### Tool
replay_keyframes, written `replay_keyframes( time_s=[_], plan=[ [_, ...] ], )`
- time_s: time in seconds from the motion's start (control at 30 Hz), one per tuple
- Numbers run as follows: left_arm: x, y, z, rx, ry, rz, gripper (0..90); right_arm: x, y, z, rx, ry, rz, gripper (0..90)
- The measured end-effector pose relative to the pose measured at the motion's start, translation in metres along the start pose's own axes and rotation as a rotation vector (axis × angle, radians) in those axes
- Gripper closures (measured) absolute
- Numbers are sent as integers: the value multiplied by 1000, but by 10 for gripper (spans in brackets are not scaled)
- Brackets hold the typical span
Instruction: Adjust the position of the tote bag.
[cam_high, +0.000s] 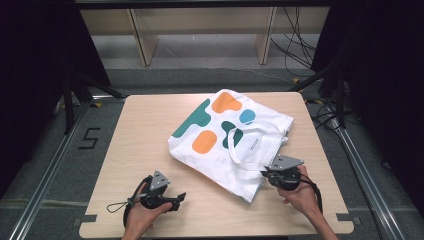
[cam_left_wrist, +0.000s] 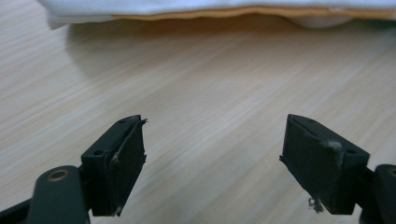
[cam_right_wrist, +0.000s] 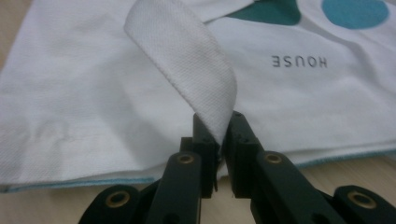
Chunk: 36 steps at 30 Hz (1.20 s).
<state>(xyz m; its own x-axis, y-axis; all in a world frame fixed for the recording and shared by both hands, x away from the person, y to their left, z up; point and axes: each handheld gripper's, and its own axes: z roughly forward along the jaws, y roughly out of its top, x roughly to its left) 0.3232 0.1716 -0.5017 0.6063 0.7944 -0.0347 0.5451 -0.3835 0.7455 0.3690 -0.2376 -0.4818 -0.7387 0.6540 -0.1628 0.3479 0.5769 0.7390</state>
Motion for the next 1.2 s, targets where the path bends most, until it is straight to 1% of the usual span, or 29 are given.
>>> replay_keyframes(
  time_s=[0.03, 0.13, 0.17, 0.2, 0.3, 0.33, 0.37, 0.4, 0.43, 0.47, 0.5, 0.57, 0.6, 0.63, 0.67, 0.7, 0.77, 0.8, 0.83, 0.9, 0.93, 0.97, 1.0, 1.03, 1.07, 1.1, 1.13, 1.17, 1.2],
  plan=[
    [3, -2, -3, -5, 13, -19, 204, 6, 3, 2, -3, 14, -10, 848],
    [10, -9, -13, -7, 14, -49, 204, 26, 12, 8, -4, 56, -45, 857],
    [12, -10, -16, -1, 24, -46, 204, 34, 16, 11, -5, 76, -51, 860],
    [13, -12, -17, -2, 26, -55, 203, 40, 21, 14, -16, 97, -80, 861],
    [10, -13, -19, -23, 16, -71, 203, 60, 34, 20, -20, 135, -98, 862],
    [10, -14, -20, -10, 3, -58, 203, 67, 38, 22, -25, 149, -89, 862],
    [8, -14, -20, -15, 0, -58, 204, 71, 43, 27, -38, 166, -120, 863],
    [7, -15, -21, -21, 4, -51, 204, 77, 47, 30, -37, 181, -124, 864],
    [7, -15, -22, -25, 0, -47, 204, 84, 51, 34, -32, 194, -108, 865],
    [6, -17, -23, -30, -3, -67, 204, 87, 54, 37, -37, 206, -118, 865],
    [6, -17, -25, -28, 2, -58, 203, 93, 60, 44, -45, 219, -145, 866],
    [7, -18, -29, -22, -1, -38, 203, 102, 68, 51, -47, 237, -156, 866],
    [6, -20, -29, -38, 1, -57, 203, 107, 73, 55, -48, 247, -149, 866],
    [6, -21, -30, -32, -1, -60, 203, 111, 77, 60, -53, 260, -170, 866],
    [7, -22, -32, -20, -5, -50, 204, 117, 82, 64, -53, 275, -154, 866],
    [7, -23, -33, -27, 0, -58, 204, 121, 86, 67, -48, 288, -153, 866],
    [9, -25, -36, -22, 1, -43, 203, 128, 92, 74, -50, 300, -167, 866],
    [9, -25, -36, -27, 7, -60, 203, 131, 95, 76, -52, 304, -168, 866],
    [10, -25, -37, -14, 0, -49, 203, 133, 97, 78, -54, 306, -171, 864],
    [10, -25, -37, -17, 4, -51, 203, 135, 98, 80, -55, 316, -161, 845],
    [8, -25, -36, -15, 5, -39, 202, 134, 99, 79, -58, 332, -151, 751],
    [6, -25, -34, -30, 1, -57, 201, 132, 99, 76, -66, 331, -138, 686],
    [6, -25, -34, -23, -5, -35, 200, 128, 98, 70, -71, 336, -119, 584],
    [5, -25, -34, -19, -3, -25, 199, 123, 97, 62, -68, 336, -102, 518],
    [3, -25, -33, -17, -10, -37, 199, 118, 95, 55, -83, 324, -94, 479],
    [3, -25, -33, -17, -10, -37, 198, 108, 91, 41, -100, 306, -66, 427],
    [1, -25, -32, -13, -12, -15, 196, 98, 86, 30, -109, 295, -37, 404],
    [-1, -25, -31, -19, -10, -27, 194, 87, 80, 20, -115, 291, -28, 398],
    [-2, -25, -31, -18, -18, -18, 189, 76, 72, 10, -128, 256, 12, 386]
  ],
)
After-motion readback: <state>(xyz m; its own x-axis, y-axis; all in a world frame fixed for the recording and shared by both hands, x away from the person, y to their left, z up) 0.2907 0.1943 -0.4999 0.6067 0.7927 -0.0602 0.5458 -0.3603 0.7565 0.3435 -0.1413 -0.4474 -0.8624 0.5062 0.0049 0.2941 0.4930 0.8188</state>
